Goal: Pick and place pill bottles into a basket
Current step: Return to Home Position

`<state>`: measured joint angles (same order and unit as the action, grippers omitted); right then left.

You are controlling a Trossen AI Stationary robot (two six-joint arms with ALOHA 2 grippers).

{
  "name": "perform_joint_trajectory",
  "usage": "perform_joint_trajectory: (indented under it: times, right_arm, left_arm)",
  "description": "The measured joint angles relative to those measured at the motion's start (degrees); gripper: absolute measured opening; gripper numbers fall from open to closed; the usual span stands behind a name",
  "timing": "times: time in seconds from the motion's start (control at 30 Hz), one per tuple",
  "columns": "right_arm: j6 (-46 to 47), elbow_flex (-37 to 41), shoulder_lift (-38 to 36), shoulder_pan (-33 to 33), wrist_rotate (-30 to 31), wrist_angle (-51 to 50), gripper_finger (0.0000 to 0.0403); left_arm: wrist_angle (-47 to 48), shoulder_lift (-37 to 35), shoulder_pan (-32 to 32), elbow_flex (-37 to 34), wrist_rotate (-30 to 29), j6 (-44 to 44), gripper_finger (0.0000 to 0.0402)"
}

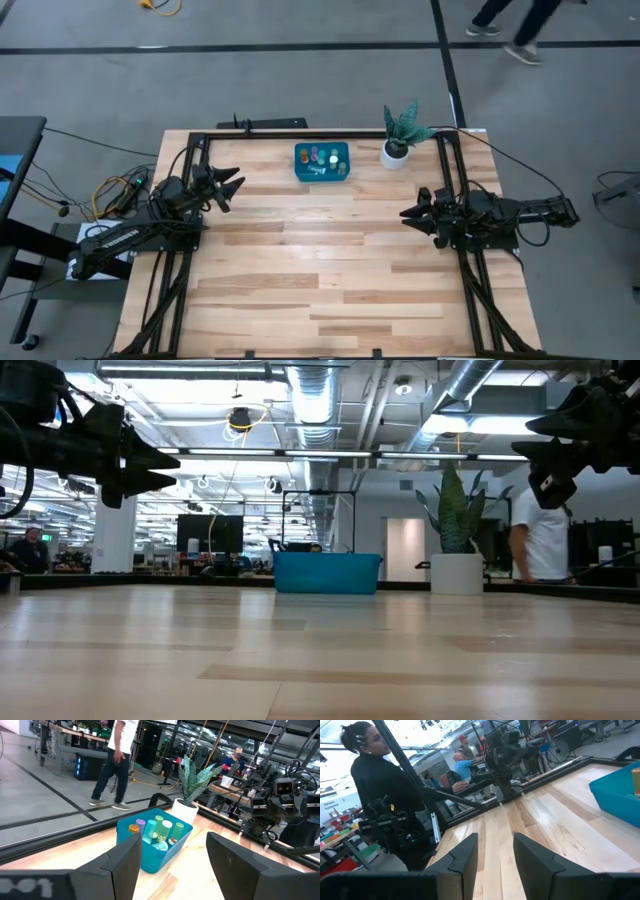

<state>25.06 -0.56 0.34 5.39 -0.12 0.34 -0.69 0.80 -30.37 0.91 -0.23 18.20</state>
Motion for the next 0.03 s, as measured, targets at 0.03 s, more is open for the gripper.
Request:
perform_joint_trajectory:
  times: [0.03]
  right_arm:
    - [0.0,0.0,0.0,0.0,0.0,0.0,0.0118]
  left_arm:
    - [0.0,0.0,0.0,0.0,0.0,0.0,0.0213]
